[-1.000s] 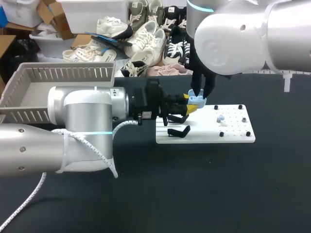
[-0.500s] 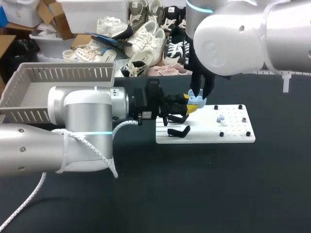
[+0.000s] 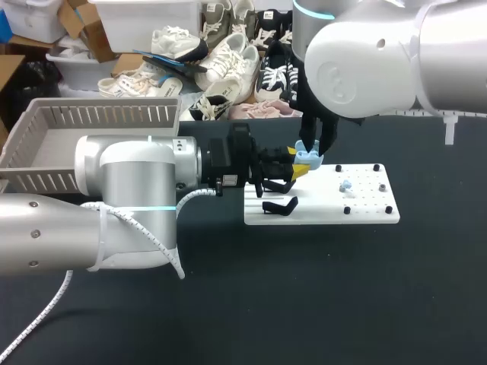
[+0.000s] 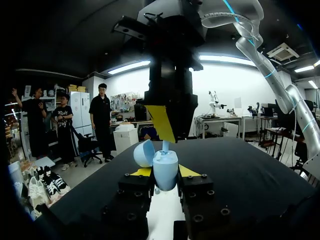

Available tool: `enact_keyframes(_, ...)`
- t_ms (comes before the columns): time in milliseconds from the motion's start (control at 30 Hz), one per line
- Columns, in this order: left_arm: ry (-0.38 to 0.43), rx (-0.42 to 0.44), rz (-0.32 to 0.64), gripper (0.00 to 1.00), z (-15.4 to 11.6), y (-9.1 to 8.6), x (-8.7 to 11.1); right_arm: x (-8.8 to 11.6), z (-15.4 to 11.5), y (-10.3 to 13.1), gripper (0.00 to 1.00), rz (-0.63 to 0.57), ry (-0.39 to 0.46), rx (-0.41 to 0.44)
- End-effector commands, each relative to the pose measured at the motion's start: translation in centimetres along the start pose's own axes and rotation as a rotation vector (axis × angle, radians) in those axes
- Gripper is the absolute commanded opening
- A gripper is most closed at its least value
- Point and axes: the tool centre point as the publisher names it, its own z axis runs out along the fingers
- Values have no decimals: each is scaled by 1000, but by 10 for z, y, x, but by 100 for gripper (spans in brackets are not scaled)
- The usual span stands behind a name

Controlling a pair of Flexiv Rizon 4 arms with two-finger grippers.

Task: Pick up each earbud case from the left stands, insert the matching earbuds, close the lid, and place the case in the box.

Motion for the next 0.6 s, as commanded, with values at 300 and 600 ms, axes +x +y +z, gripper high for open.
enact_keyframes(300,-2,-4,1,0,-1,-1,0,0,-1,0,0,-1,-3,-2)
enact_keyframes(600,-2,-4,1,0,-1,-1,0,-1,2,3,0,-3,6,-7)
